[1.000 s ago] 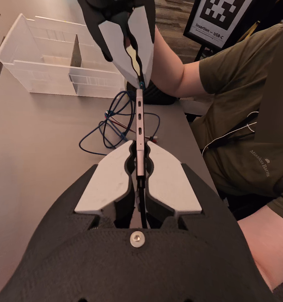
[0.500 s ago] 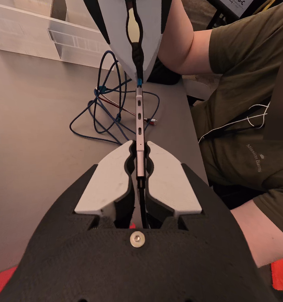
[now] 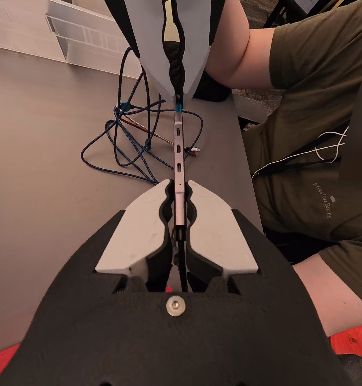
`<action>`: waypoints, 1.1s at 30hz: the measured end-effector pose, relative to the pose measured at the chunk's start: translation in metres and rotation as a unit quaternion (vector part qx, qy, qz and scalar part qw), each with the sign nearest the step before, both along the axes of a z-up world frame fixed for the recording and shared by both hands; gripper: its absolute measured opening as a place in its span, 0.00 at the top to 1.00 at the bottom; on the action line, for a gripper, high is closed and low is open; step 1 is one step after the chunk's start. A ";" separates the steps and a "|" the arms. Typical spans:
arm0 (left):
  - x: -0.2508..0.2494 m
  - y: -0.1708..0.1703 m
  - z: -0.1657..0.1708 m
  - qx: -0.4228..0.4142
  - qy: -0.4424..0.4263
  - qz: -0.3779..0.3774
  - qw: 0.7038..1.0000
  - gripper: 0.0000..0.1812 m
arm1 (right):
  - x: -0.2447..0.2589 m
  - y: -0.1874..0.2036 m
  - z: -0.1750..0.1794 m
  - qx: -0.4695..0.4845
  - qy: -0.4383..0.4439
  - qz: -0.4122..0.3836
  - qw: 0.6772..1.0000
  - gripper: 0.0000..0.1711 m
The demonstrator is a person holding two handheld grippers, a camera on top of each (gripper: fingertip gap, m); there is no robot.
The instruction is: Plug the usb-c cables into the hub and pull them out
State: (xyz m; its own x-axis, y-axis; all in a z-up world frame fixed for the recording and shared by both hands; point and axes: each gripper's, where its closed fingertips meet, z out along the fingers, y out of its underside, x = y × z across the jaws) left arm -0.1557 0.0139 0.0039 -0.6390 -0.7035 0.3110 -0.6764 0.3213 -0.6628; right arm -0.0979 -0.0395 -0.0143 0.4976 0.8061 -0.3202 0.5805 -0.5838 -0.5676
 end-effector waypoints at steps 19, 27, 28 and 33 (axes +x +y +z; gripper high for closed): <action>0.057 0.050 -0.079 0.029 0.141 0.226 0.963 0.96 | 0.046 -0.024 -0.004 -0.014 0.001 -0.007 1.000 0.97; 0.081 0.045 -0.129 -0.107 0.234 0.302 0.918 0.96 | 0.054 -0.025 -0.008 -0.022 -0.001 -0.014 1.000 0.97; 0.081 0.045 -0.131 -0.118 0.243 0.305 0.913 0.95 | 0.054 -0.025 -0.009 -0.024 -0.002 -0.013 1.000 0.97; 0.085 0.079 -0.135 -0.070 0.217 0.395 0.890 0.69 | 0.055 -0.022 -0.012 -0.027 -0.003 -0.015 1.000 0.98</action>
State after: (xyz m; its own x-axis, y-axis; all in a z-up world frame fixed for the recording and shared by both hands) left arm -0.0704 0.0931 -0.1312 0.2400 -0.8151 0.5273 -0.8566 -0.4334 -0.2800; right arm -0.0426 -0.0613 -0.0268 0.5240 0.7724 -0.3588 0.5656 -0.6306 -0.5314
